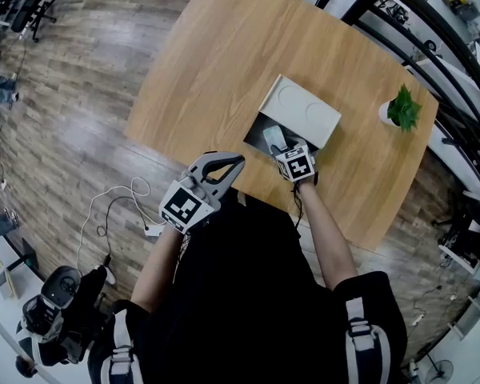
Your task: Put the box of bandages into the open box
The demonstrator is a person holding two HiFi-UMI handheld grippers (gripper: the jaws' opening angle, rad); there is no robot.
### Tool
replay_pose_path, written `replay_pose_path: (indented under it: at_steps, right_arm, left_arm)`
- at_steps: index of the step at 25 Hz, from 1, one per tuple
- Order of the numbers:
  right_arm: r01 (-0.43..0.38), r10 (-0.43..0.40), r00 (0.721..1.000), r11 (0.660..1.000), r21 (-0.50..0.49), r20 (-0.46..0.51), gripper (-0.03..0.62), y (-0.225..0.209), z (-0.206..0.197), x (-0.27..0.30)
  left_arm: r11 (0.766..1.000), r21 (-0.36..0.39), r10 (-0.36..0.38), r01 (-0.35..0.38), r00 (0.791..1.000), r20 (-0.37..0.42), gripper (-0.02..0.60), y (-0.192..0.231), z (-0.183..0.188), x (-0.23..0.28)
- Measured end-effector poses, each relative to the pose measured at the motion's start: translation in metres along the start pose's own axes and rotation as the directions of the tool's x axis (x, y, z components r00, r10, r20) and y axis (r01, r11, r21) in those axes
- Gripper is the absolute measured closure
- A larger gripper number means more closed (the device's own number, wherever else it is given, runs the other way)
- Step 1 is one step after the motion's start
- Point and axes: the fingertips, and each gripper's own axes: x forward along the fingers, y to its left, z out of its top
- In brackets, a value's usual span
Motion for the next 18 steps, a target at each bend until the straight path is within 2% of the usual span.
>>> replay_pose_path:
  at_steps: [10, 15, 18]
  right_arm:
    - [0.028, -0.029, 0.999, 0.999, 0.023, 0.046, 0.396, -0.002, 0.004, -0.015]
    - [0.016, -0.018, 0.996, 1.0, 0.022, 0.086, 0.399, 0.003, 0.005, -0.031]
    - [0.008, -0.011, 0.993, 1.0, 0.026, 0.12, 0.453, 0.007, 0.006, -0.044]
  left_arm:
    - [1.0, -0.002, -0.01, 0.01, 1.0, 0.0, 0.558, -0.002, 0.001, 0.001]
    - [1.0, 0.001, -0.015, 0.015, 1.0, 0.005, 0.558, -0.006, 0.0, 0.003]
    - [1.0, 0.001, -0.02, 0.02, 1.0, 0.006, 0.558, -0.01, -0.001, 0.004]
